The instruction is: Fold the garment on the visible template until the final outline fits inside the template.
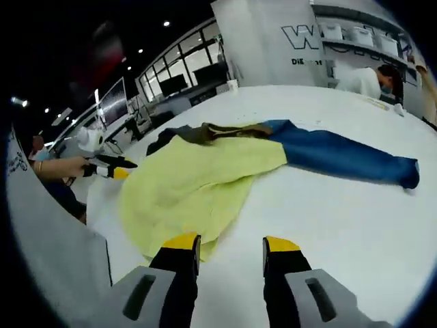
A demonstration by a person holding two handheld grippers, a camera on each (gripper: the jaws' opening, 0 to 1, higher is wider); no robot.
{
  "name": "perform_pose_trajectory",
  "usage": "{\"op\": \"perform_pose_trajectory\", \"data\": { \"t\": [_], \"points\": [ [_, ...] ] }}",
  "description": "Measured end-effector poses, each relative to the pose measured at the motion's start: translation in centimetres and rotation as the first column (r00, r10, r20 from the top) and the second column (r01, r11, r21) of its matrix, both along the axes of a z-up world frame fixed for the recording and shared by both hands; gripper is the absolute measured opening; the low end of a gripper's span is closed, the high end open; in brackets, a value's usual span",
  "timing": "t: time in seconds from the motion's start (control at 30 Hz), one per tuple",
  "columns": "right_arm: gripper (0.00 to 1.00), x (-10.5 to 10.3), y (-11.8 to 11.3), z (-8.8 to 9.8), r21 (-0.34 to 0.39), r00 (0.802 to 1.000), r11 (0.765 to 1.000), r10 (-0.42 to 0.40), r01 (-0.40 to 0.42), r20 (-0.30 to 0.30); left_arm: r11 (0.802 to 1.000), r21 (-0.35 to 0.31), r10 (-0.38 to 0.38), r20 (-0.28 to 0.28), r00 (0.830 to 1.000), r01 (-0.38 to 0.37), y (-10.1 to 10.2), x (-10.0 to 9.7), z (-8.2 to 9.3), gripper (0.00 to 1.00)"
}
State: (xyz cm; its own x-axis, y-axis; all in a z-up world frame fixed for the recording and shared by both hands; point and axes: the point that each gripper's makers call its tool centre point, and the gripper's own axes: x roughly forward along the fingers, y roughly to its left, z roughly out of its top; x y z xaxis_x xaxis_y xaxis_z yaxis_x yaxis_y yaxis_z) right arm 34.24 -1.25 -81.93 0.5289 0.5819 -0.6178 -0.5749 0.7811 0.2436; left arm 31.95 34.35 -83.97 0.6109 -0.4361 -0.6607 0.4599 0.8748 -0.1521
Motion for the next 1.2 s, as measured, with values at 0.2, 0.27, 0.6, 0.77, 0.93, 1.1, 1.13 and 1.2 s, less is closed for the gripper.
{"op": "perform_pose_trajectory", "data": {
  "t": [0.2, 0.27, 0.6, 0.77, 0.93, 1.1, 1.13, 1.2],
  "points": [
    [0.22, -2.7, 3.0, -1.0, 0.011, 0.997, 0.997, 0.071, -0.070, -0.036, 0.999, -0.028, -0.025, -0.039, 0.999, 0.023, -0.8, -0.2, -0.6, 0.27],
    [0.19, -3.6, 4.0, -1.4, 0.015, 0.996, 0.997, 0.073, -0.072, -0.050, 0.998, -0.043, -0.050, -0.050, 0.997, 0.048, -1.6, -0.5, -1.1, 0.20],
    [0.00, -3.9, 5.4, -3.1, -0.077, 0.991, 0.988, 0.128, -0.131, -0.045, 0.997, -0.066, -0.049, -0.082, 0.995, 0.044, -1.9, -0.2, -1.9, 0.01],
    [0.00, -3.8, 5.0, -3.6, -0.123, 0.991, 0.986, 0.104, -0.114, -0.086, 0.997, -0.074, -0.029, -0.114, 0.993, 0.021, -1.6, -0.3, -2.0, 0.01],
    [0.00, -4.9, 4.6, -2.3, -0.111, 0.984, 0.989, 0.081, -0.099, -0.161, 0.993, -0.121, -0.021, -0.102, 0.995, 0.009, -1.6, -0.4, 0.2, 0.00],
    [0.00, -3.0, 4.0, 4.3, 0.053, 0.998, 0.998, -0.030, 0.033, -0.062, 0.980, -0.194, 0.025, -0.067, 0.997, -0.038, -0.4, -0.5, 4.3, 0.00],
    [0.00, -2.6, 3.4, 5.5, 0.072, 0.997, 0.996, -0.056, 0.059, -0.045, 0.978, -0.202, 0.043, -0.062, 0.997, -0.055, 0.0, -0.6, 5.3, 0.00],
    [0.00, -2.3, 2.8, 7.2, 0.108, 0.996, 0.990, -0.089, 0.090, -0.020, 0.973, -0.213, 0.079, -0.054, 0.995, -0.088, 0.9, -0.8, 6.4, 0.00]
  ]
}}
